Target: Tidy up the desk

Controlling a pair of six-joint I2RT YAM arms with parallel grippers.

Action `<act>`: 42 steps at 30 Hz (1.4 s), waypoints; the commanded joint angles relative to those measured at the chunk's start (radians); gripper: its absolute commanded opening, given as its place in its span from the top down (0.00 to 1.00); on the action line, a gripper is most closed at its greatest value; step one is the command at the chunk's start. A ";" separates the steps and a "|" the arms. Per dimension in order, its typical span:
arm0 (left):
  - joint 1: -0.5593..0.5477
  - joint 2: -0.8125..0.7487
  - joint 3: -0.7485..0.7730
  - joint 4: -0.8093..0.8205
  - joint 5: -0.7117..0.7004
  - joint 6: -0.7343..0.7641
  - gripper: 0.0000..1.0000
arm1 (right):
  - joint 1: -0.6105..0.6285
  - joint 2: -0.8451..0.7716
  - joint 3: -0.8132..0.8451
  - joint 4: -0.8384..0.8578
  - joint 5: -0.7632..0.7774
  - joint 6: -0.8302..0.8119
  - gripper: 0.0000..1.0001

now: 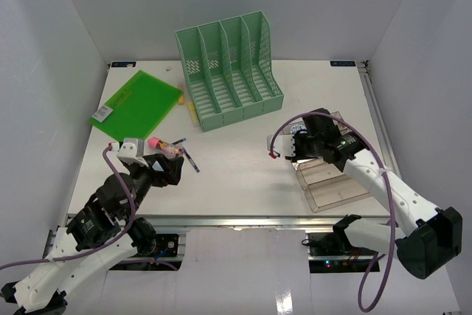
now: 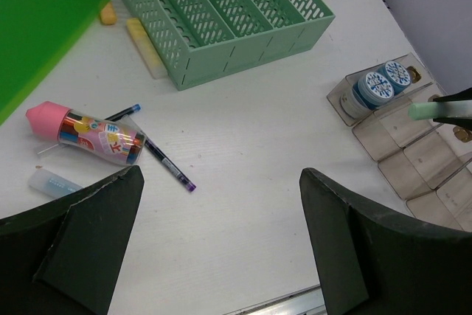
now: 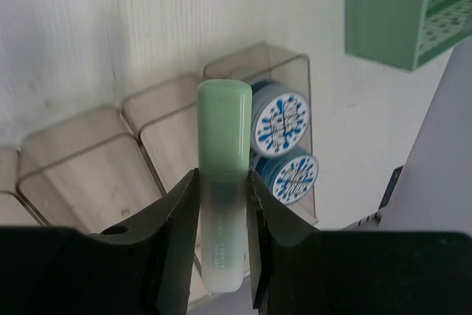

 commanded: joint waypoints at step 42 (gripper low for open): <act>0.087 0.352 -0.069 -0.050 0.144 -0.489 0.20 | -0.224 -0.111 -0.181 0.274 -0.691 0.537 0.50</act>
